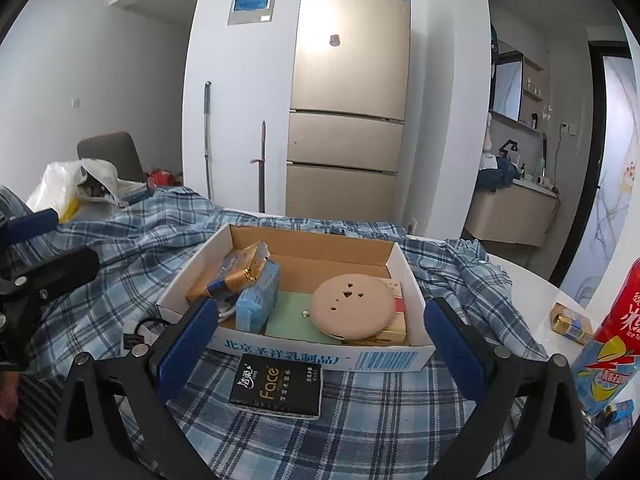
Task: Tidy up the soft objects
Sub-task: 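Grasp the black Face tissue pack with the right gripper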
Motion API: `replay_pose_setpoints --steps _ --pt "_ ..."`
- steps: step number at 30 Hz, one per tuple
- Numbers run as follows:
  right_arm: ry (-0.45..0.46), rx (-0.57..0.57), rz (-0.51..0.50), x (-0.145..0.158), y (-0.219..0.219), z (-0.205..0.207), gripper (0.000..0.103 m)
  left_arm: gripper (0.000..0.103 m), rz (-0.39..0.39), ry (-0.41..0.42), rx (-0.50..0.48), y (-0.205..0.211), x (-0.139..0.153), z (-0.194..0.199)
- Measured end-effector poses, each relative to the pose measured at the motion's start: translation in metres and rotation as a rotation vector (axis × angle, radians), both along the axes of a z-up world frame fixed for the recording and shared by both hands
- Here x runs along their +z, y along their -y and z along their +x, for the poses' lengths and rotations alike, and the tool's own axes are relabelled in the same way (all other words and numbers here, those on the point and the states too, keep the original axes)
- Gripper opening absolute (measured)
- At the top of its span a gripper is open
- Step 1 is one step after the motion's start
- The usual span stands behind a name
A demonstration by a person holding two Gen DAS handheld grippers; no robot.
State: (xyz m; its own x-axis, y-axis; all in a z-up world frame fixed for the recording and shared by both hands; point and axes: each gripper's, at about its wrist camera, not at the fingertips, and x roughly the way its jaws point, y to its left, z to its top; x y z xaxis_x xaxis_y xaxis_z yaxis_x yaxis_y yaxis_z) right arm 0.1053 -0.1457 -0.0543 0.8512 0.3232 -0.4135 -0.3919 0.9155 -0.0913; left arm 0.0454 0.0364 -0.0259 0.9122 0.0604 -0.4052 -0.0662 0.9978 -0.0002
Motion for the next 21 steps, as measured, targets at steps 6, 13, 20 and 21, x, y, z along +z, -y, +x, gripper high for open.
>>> replay_pose_setpoints --steps 6,13,20,21 --pt "-0.015 0.002 0.014 0.002 0.004 0.003 0.103 0.103 0.011 -0.04 0.0 0.0 -0.001 0.004" --pt "-0.164 0.009 0.019 -0.006 0.006 0.021 0.099 0.095 0.014 -0.085 -0.022 -0.002 -0.005 0.011" --pt "-0.41 0.068 0.004 -0.034 -0.001 0.042 0.092 0.087 0.015 -0.134 -0.049 -0.002 -0.013 0.018" --pt "-0.427 0.083 -0.002 -0.037 -0.003 0.042 0.092 0.087 0.013 -0.14 -0.059 -0.002 -0.014 0.019"
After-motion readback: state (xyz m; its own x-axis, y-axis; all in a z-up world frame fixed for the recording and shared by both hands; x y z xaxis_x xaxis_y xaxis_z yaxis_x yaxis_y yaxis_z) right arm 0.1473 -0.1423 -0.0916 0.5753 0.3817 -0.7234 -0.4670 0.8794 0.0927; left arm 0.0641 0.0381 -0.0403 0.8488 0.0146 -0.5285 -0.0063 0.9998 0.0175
